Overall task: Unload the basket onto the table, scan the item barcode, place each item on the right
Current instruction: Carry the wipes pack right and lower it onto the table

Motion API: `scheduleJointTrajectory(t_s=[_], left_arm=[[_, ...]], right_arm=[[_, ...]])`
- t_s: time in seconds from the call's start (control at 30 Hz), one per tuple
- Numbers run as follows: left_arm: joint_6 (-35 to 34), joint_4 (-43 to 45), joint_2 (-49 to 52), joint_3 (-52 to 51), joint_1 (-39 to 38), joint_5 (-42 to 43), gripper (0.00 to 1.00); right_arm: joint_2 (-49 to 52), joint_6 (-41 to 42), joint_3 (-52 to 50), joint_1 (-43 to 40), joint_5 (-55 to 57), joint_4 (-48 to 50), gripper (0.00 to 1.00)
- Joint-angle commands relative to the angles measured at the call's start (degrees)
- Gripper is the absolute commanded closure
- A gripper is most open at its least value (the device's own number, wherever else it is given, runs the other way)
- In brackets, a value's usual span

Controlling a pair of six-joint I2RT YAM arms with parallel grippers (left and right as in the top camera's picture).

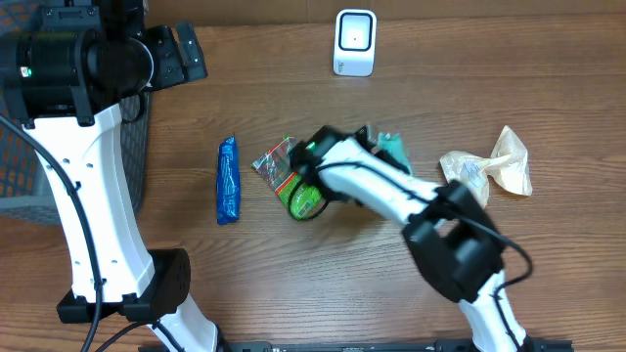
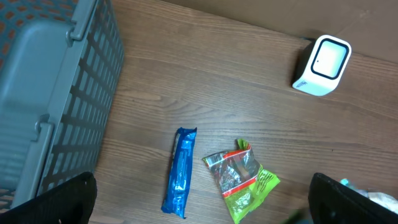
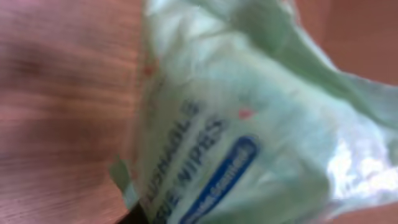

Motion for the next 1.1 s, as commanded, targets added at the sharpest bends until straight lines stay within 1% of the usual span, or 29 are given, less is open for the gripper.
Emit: scheduleJointTrajectory(t_s=[0.0, 0.03, 0.07, 0.1, 0.13, 0.2, 0.23, 0.3, 0.37, 0.53, 0.63, 0.73, 0.83, 0.97, 1.07], left_arm=[[-1.22, -0.09, 0.28, -0.33, 0.42, 0.70, 0.00], [-1.22, -0.09, 0.31, -0.33, 0.42, 0.70, 0.00], [-1.22, -0.09, 0.31, -0.33, 0.42, 0.70, 0.00], [-1.22, -0.09, 0.31, -0.33, 0.42, 0.70, 0.00], [-1.22, -0.09, 0.31, -0.33, 0.42, 0.70, 0.00], [-1.22, -0.09, 0.33, -0.33, 0.42, 0.70, 0.00], [-1.22, -0.09, 0.31, -0.33, 0.42, 0.70, 0.00], [-1.22, -0.09, 0.33, -0.33, 0.42, 0.70, 0.00], [-1.22, -0.09, 0.33, -0.33, 0.42, 0.70, 0.00], [-1.22, -0.09, 0.37, -0.33, 0.42, 0.70, 0.00], [-1.22, -0.09, 0.55, -0.33, 0.42, 0.70, 0.00], [-1.22, -0.09, 0.70, -0.33, 0.42, 0.70, 0.00], [-1.22, -0.09, 0.70, -0.33, 0.42, 0.70, 0.00], [-1.22, -0.09, 0.70, -0.33, 0.42, 0.70, 0.00], [-1.22, -0.09, 0.70, -0.33, 0.42, 0.68, 0.00]], right_arm=[[-0.26, 3.08, 0.37, 3.50, 5.68, -1.20, 0.67], [-0.37, 3.41, 0.48, 4.68, 5.66, -1.57, 0.62], [-0.39, 3.72, 0.57, 5.57, 5.70, -2.08, 0.53], [-0.39, 5.01, 0.70, 6.32, 5.73, -2.89, 0.42], [-0.39, 6.75, 0.92, 6.99, 5.70, -3.89, 0.35], [-0.39, 10.12, 0.98, 7.65, 5.46, -5.05, 0.17], [-0.39, 10.27, 1.05, 7.65, 4.26, -5.05, 0.10], [-0.39, 10.29, 1.16, 7.45, 2.12, -4.59, 0.04], [-0.39, 10.56, 1.18, 6.95, -0.28, -3.98, 0.00], [-2.38, 10.12, 4.15, 2.91, -9.90, -2.58, 0.00], [-6.32, 4.90, 6.14, -1.70, -18.51, 1.16, 0.03], [-11.58, -1.70, 6.32, -8.20, -32.26, 6.40, 0.09], [-14.86, -6.45, 6.29, -14.56, -44.41, 8.57, 0.11], [-15.96, -11.06, 4.59, -21.42, -53.02, 8.35, 0.15], [-15.96, -14.93, 0.61, -24.52, -59.58, 10.16, 0.16]])
